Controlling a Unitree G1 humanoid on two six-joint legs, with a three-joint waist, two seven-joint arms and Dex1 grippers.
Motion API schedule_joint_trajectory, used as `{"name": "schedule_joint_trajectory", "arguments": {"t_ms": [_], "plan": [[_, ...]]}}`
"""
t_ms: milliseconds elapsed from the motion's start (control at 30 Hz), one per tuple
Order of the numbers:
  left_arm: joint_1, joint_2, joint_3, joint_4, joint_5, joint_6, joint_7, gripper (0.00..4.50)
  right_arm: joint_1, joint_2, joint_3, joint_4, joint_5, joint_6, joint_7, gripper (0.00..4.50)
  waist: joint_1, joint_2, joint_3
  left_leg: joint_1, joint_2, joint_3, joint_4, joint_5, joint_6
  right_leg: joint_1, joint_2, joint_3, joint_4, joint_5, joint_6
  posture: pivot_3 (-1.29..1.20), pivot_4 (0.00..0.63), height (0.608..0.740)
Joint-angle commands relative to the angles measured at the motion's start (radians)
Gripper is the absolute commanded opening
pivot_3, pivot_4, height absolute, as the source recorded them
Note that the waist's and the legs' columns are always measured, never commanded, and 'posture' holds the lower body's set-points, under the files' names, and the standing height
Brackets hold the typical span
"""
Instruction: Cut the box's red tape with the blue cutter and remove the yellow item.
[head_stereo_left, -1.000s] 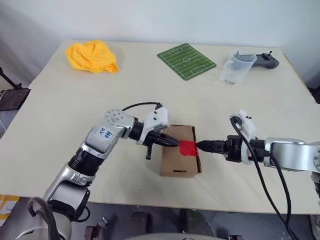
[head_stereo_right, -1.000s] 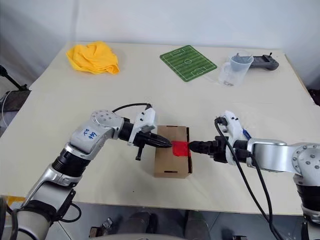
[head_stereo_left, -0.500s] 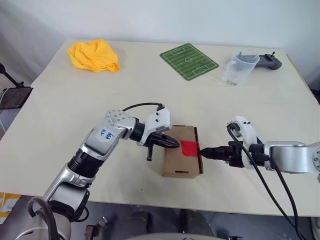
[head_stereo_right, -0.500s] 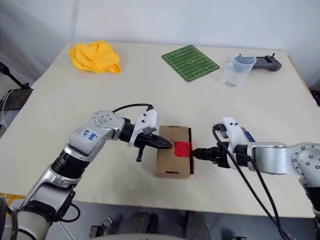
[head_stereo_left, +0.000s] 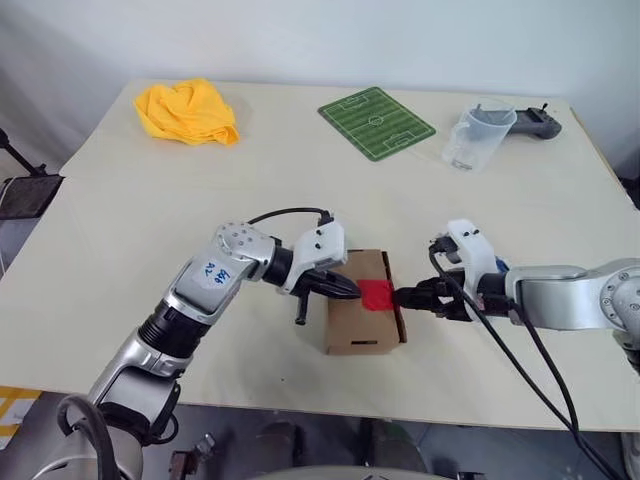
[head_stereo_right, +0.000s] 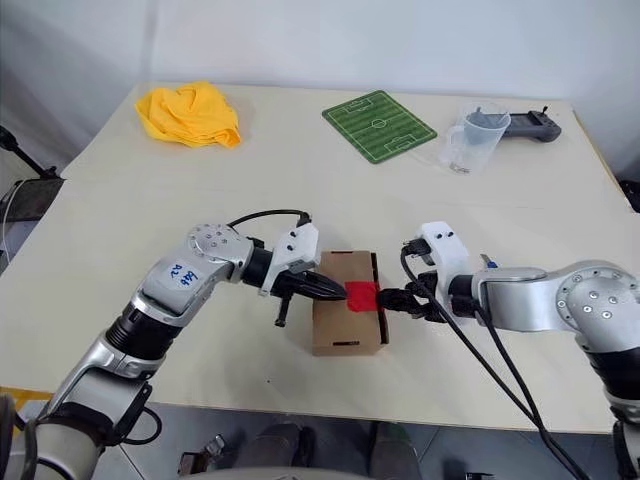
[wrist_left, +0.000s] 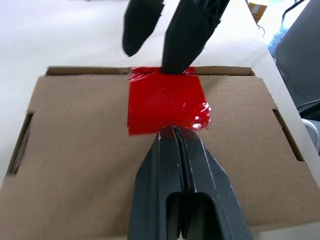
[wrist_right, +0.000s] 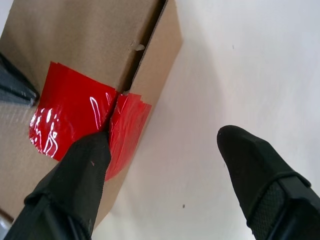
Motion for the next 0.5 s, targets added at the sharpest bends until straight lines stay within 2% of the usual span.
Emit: {"name": "schedule_joint_trajectory", "arguments": {"t_ms": [33,167,500], "plan": [[0.025,-0.001,-0.043,0.012,0.035,0.012,0.008,0.0,-0.006,-0.004,0.005,-0.034,-0.071,0.025,0.006,3.66,0.0,0.0,0.0,0.0,0.0,0.0,0.0,0.0,0.0,0.0,0.0,0.0,0.0,0.0,0.0,0.0,0.15,0.74],[0.038,0.017,-0.062,0.009,0.045,0.031,0.009,0.0,0.018,-0.055,-0.025,-0.043,-0.196,0.057,0.067,3.66,0.002,0.0,0.0,0.002,0.0,0.0,0.0,0.0,0.0,0.003,0.0,0.0,0.0,0.0,0.0,0.0,0.15,0.74],[0.059,0.024,-0.071,0.013,0.047,0.032,0.018,0.0,0.09,-0.055,-0.095,-0.041,-0.378,0.093,0.195,3.66,0.003,0.0,-0.001,0.006,-0.002,-0.008,0.0,-0.001,0.001,0.013,-0.004,0.002,-0.005,0.0,0.0,0.0,0.15,0.74]]}}
